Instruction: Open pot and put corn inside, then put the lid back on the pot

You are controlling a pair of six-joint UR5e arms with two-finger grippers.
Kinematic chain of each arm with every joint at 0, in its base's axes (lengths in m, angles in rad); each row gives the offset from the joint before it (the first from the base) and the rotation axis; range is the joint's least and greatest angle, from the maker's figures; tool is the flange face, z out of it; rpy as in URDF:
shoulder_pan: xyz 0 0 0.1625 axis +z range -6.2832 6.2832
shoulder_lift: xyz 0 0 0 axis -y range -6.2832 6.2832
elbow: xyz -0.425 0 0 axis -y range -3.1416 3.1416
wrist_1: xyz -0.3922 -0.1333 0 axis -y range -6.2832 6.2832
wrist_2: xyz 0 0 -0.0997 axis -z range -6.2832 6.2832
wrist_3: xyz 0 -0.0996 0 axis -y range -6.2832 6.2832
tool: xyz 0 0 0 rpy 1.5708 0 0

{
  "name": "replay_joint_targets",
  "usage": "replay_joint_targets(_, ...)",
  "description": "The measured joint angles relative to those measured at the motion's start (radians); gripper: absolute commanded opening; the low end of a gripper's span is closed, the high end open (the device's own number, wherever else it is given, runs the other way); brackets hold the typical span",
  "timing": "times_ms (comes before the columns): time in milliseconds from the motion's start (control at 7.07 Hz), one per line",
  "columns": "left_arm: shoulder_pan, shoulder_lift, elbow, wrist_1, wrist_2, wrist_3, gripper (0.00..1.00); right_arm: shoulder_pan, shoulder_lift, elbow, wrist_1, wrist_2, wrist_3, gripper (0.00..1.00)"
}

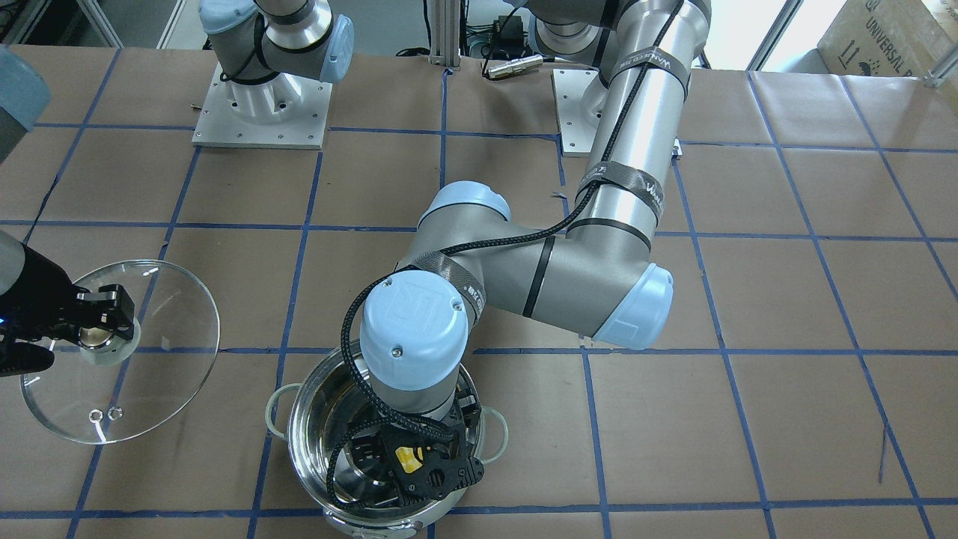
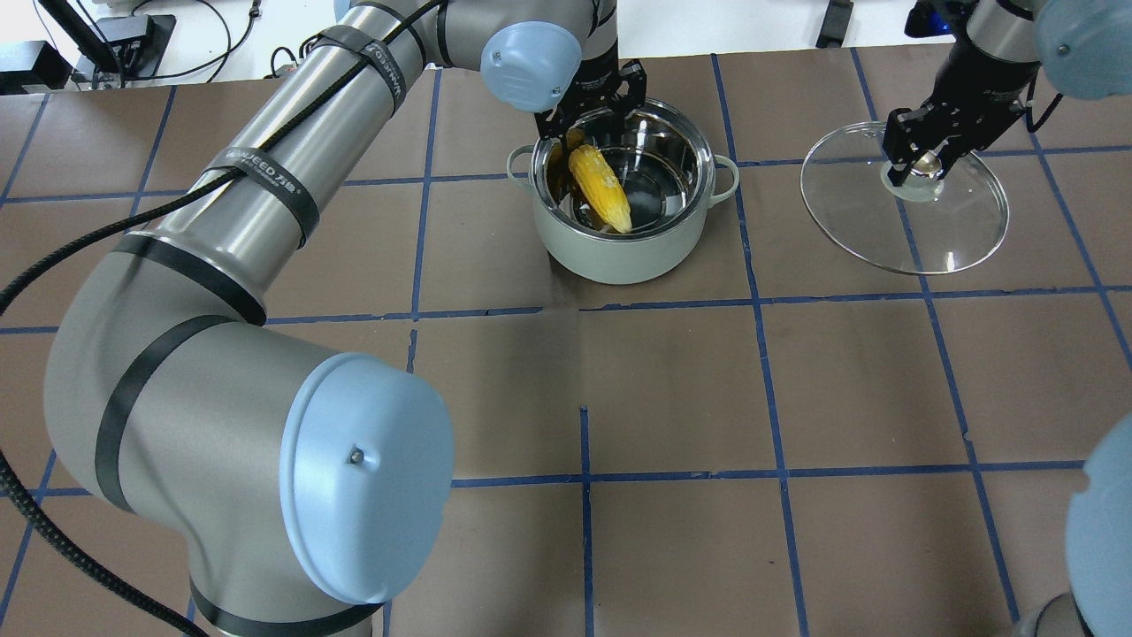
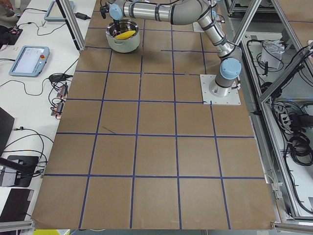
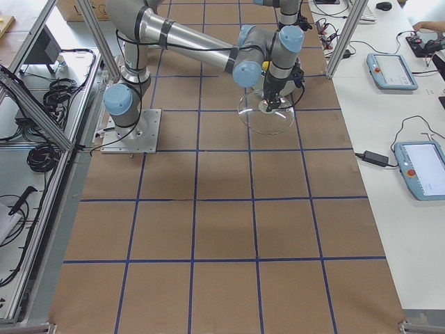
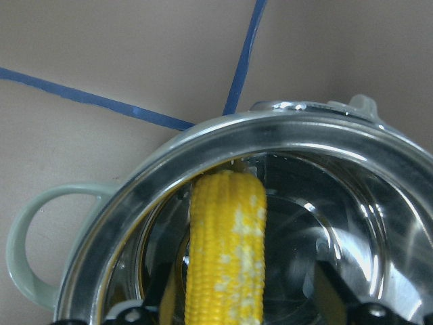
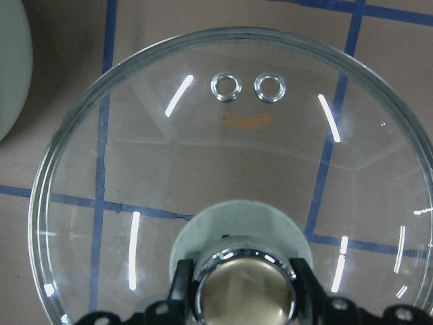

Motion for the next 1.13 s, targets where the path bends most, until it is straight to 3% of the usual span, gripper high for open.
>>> replay_joint_targets(566,0.066,0.049,-0.040,-0.020,0.000,0.190,0.99,0.029,-0.020,-0.053,0.008,0.003,0.040,0.19)
replay_joint_targets(707,0.108,0.107,-0.107,-0.030,-0.003,0.272,0.99,0.054,-0.027,-0.068,0.010,0.007,0.069,0.19)
replay_joint_targets(1131,0.233,0.410,-0.449,-0.031,-0.006,0.440,1.00,0.178,-0.009,-0.138,0.004,0.011,0.258,0.19)
